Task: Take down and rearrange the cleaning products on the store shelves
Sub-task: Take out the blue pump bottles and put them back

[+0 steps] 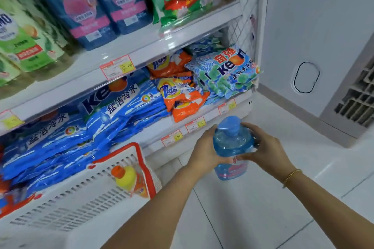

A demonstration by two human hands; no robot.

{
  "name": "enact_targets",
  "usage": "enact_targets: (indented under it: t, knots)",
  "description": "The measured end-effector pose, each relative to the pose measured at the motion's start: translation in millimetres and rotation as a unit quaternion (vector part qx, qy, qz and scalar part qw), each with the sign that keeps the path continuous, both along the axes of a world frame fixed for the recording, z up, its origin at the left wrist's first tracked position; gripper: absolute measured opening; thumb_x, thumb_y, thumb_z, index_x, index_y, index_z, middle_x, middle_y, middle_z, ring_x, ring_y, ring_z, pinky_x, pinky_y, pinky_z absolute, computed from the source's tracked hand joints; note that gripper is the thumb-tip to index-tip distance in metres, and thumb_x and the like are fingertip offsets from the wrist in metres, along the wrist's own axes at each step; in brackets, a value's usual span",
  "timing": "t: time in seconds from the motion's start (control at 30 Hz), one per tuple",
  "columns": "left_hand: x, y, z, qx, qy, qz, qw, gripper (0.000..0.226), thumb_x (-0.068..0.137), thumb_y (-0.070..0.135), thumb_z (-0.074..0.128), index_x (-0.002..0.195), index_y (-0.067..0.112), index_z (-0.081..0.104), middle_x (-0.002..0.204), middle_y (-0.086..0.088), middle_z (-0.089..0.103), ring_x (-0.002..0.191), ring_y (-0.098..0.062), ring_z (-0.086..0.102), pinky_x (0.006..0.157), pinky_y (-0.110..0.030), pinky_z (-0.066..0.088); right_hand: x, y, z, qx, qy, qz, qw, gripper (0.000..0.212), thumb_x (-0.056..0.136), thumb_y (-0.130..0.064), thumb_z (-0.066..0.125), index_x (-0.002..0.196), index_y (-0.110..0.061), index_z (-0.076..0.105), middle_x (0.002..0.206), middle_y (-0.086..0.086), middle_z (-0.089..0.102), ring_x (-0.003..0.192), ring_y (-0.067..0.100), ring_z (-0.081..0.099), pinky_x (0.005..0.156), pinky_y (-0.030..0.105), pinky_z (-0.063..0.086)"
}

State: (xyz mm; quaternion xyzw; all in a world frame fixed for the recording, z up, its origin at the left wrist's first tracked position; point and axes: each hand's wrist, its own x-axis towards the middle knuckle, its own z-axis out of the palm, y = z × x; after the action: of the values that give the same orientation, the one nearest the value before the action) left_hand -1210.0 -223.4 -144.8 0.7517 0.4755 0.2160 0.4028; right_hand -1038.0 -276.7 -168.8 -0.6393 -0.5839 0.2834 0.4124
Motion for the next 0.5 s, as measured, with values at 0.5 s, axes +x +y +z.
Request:
enact_targets:
  t: [0.5]
  knots:
    - [-49.8,25.2,68.3,-0.013,0.154,-0.038,0.987,0.046,0.081,0.022,0.076,0.125,0.019,0.062,0.122,0.003,0.064,0.105,-0.011,0.06,0.092,-0.027,0.051,-8.8,29.2,73.3,-0.095,-0.179,0.005,0.979,0.033,0.078,-0.017,0.075,0.107,-0.028,0.063,0.104,-0.001,0.067,0.083,0.015,0.063,0.077,0.028,0.051]
